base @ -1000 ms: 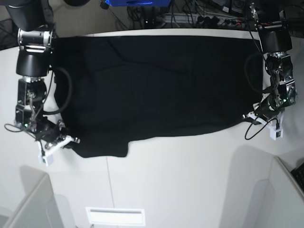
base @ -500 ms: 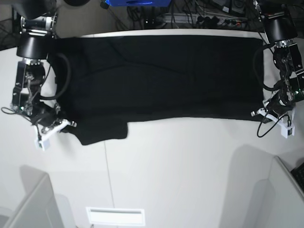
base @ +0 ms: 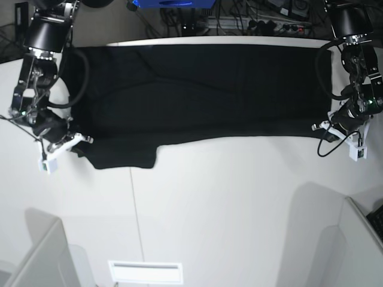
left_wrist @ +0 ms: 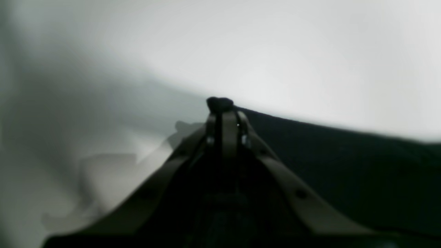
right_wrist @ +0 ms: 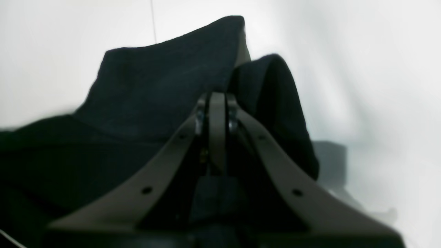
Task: Fold the T-shirt properly
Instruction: 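Lift the hem with both grippers and fold it over toward the collar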
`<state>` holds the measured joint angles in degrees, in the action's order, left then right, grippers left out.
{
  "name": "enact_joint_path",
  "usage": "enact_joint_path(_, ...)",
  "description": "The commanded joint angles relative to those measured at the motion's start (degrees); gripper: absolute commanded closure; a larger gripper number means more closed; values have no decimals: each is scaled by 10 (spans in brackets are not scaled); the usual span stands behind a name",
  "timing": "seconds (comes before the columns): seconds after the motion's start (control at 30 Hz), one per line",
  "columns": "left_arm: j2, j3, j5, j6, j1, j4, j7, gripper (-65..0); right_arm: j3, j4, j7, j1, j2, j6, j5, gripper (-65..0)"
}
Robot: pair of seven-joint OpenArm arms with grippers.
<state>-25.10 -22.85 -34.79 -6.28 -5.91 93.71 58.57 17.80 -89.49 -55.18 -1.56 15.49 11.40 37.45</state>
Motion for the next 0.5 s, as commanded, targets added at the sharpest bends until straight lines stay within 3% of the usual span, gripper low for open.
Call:
enact_joint_path(0.0, -12, -5, -3, -4, 7, 15, -9, 0, 9, -21, 10, -2, 8, 2, 9, 0)
enact_joint_path(0.2, -12, -5, -3, -4, -13, 30, -9, 0, 67, -56, -12, 36, 8, 2, 90, 0)
enact_joint_path(0.47, -11, -5, -3, -4, -35, 55, -9, 0, 96, -123, -15, 107, 7, 2, 138, 0)
